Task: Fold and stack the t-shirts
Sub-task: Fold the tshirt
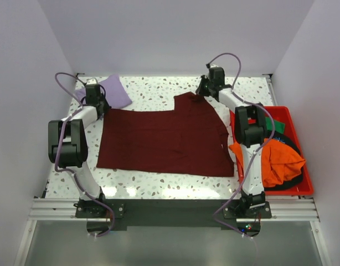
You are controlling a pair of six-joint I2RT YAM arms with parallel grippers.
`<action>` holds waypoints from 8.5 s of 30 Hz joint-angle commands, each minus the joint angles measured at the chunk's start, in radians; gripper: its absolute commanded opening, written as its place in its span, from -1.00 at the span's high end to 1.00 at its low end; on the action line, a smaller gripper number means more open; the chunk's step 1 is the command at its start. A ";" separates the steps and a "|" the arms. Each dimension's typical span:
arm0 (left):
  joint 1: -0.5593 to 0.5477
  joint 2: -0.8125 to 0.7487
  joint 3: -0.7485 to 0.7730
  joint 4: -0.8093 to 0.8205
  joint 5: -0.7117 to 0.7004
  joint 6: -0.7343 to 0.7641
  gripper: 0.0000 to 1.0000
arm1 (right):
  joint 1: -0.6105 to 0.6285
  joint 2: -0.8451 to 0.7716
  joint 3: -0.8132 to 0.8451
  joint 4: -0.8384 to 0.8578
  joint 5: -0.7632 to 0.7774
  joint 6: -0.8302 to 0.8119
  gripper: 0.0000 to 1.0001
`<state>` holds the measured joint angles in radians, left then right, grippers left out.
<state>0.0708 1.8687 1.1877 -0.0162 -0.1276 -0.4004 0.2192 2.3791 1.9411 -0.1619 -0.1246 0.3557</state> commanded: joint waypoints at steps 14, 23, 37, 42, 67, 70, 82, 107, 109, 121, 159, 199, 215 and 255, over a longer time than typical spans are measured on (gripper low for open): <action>0.001 -0.066 -0.034 -0.013 -0.098 0.037 1.00 | 0.049 -0.661 -0.780 0.292 -0.092 0.052 1.00; 0.001 -0.111 -0.097 -0.011 -0.144 0.034 1.00 | 0.108 -0.943 -1.037 0.253 0.032 0.052 1.00; 0.000 -0.278 -0.299 0.082 -0.144 0.037 1.00 | 0.160 -1.235 -1.218 0.125 0.115 0.085 1.00; -0.002 -0.328 -0.358 0.087 -0.130 0.037 1.00 | 0.184 -1.304 -1.283 0.105 0.121 0.100 1.00; -0.028 -0.736 -0.599 0.025 -0.239 -0.055 -0.34 | 0.261 -1.492 -1.429 -0.036 0.178 0.143 1.00; -0.100 -0.746 -0.588 0.039 -0.265 -0.057 -0.34 | 0.266 -1.505 -1.420 -0.067 0.207 0.143 1.00; -0.236 -0.528 -0.455 0.217 -0.126 -0.068 -0.43 | 0.351 -1.511 -1.418 -0.128 0.290 0.155 -0.17; -0.235 -0.327 -0.402 0.318 -0.033 -0.048 -0.55 | 0.749 -0.937 -1.183 0.074 0.399 0.210 0.16; -0.235 -0.327 -0.402 0.318 -0.032 -0.048 -0.55 | 0.750 -0.920 -1.180 0.078 0.411 0.215 0.18; -0.235 -0.319 -0.401 0.320 -0.026 -0.046 -0.56 | 0.750 -0.804 -1.136 0.131 0.456 0.200 0.29; -0.235 -0.313 -0.399 0.314 -0.010 -0.046 -0.57 | 0.781 -0.830 -1.065 0.084 0.309 0.241 1.00; -0.398 -0.322 -0.697 0.542 -0.052 -0.109 -0.59 | 0.263 -0.663 -1.089 0.229 0.232 0.134 -0.72; -0.503 -0.520 -0.763 0.464 -0.216 -0.160 -0.67 | 0.180 -0.153 -0.328 -0.076 0.233 -0.001 -0.74; -0.977 -0.519 -0.916 0.364 -0.244 -0.310 -0.72 | 0.187 -0.163 -0.329 -0.139 0.118 0.005 -0.89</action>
<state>-0.8631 1.3170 0.3088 0.3775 -0.4282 -0.6254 0.4095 2.1471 1.5585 -0.2531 -0.0246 0.3550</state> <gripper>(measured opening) 0.857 0.946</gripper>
